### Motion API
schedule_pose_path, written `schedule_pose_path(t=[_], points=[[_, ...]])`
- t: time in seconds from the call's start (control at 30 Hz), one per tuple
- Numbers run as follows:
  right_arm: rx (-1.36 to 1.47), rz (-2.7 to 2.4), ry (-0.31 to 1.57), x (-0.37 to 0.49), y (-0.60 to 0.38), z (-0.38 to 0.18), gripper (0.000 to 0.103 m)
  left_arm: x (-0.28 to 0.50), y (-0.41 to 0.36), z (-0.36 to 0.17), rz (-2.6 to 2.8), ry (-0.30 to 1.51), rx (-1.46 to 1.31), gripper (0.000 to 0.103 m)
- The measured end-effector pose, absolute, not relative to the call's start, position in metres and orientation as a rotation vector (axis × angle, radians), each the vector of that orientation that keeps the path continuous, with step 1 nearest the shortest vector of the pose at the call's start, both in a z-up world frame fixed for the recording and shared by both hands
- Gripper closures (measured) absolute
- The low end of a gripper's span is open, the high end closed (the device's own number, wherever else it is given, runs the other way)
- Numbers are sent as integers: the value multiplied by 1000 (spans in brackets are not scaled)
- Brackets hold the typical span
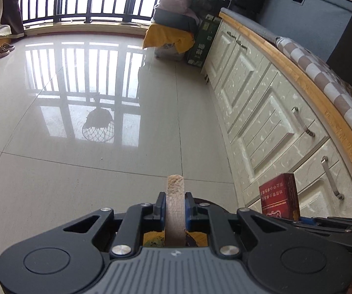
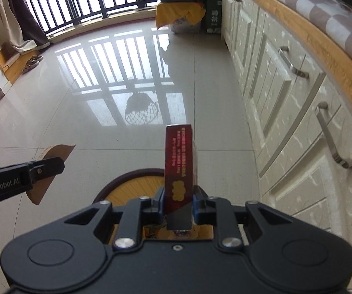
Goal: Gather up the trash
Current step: 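Carry the red box and cardboard strip in both tools over the wastebasket, then open both tools to drop the red box and cardboard strip into the wastebasket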
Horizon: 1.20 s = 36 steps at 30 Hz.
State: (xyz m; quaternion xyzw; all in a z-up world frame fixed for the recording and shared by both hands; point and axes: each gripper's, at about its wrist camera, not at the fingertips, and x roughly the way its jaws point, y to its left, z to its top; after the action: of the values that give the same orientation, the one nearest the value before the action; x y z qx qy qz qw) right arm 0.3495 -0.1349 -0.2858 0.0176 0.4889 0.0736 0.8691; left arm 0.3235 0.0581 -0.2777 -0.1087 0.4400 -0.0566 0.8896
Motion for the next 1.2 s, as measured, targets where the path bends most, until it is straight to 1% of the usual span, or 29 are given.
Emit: schedule_pose_path(t=[0.3, 0.53, 0.67, 0.83, 1.2], points=[[126, 201, 1193, 354, -128, -325, 81, 329, 57, -321, -103, 1094, -178, 88], [378, 98, 1374, 357, -148, -361, 81, 330, 58, -340, -92, 1176, -163, 88], [509, 7, 1447, 353, -160, -378, 81, 330, 52, -350, -88, 1217, -139, 87], [565, -80, 1494, 349, -167, -390, 80, 327, 48, -361, -92, 1260, -138, 87], [572, -202, 1530, 346, -176, -405, 80, 321, 47, -387, -68, 1364, -199, 87]])
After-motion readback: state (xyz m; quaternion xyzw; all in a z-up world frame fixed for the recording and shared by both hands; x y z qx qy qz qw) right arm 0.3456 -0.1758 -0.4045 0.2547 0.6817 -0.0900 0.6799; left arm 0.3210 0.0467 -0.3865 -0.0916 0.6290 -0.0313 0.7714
